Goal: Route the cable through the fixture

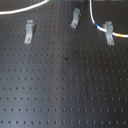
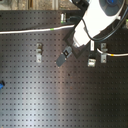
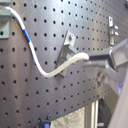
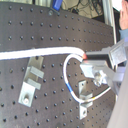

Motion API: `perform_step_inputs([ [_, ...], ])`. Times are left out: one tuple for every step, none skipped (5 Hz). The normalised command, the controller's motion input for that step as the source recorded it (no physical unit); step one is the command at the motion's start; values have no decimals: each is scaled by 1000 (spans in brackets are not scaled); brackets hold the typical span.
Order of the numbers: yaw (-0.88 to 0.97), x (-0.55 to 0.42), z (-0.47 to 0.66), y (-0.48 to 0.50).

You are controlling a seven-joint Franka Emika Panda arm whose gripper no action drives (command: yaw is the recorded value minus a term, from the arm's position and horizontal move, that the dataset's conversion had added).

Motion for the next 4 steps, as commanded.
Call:
perform_step_inputs([
  [0, 86, 18, 149],
  [291, 175, 130, 280],
  [483, 156, 259, 125],
  [589, 64, 270, 41],
])
